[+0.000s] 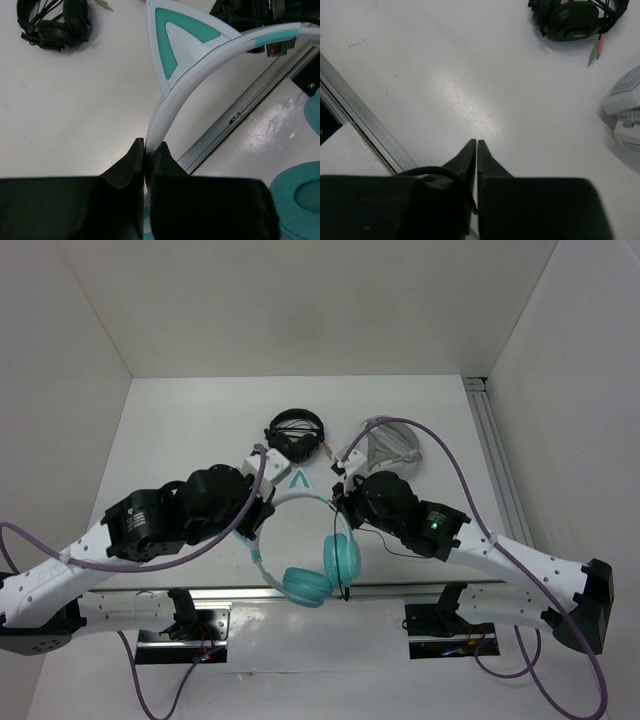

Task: Wrap the headphones

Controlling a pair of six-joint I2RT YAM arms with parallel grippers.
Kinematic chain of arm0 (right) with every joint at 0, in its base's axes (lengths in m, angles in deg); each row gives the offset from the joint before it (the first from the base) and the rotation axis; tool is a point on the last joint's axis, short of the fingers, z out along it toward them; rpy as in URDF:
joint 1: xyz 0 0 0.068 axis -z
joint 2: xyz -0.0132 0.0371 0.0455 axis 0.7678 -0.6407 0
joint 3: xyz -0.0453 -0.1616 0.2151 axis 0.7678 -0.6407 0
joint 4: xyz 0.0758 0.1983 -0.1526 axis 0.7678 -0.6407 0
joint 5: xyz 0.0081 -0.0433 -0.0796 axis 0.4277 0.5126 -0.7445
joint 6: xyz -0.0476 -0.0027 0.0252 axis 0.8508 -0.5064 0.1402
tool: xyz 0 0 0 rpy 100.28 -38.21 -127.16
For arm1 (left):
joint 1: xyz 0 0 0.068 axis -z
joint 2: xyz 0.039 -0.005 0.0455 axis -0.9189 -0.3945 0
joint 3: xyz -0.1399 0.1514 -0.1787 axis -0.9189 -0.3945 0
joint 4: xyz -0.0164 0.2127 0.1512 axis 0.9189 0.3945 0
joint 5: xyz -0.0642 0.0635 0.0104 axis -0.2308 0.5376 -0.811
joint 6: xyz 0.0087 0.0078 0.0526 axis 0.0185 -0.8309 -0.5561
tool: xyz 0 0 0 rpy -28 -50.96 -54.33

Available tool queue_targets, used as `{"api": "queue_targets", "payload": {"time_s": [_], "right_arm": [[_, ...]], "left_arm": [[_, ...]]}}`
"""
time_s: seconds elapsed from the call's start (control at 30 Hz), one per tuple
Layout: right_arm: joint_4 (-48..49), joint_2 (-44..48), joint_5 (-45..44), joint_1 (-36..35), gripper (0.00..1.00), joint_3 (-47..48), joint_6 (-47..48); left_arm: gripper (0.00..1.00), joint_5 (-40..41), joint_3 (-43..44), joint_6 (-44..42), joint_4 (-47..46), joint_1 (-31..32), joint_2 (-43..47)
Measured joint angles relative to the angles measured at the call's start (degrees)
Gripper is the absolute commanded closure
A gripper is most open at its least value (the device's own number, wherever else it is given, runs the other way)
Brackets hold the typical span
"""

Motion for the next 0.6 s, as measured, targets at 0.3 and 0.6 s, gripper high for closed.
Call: {"api": "queue_targets", "payload": {"time_s": [0.3, 0.6], "right_arm": [[18.45, 2.54, 2.73, 0.02, 0.45, -9.46, 0.96], [42.01, -9.49, 10.67, 2.64, 0.44, -17.97, -0.94]], "left_arm": [[1.00, 5.62, 0.00, 7.48, -3.37, 0.02, 4.42], [1.00, 6.43, 0.00, 14.10, -10.54, 0.02, 9.11]]}}
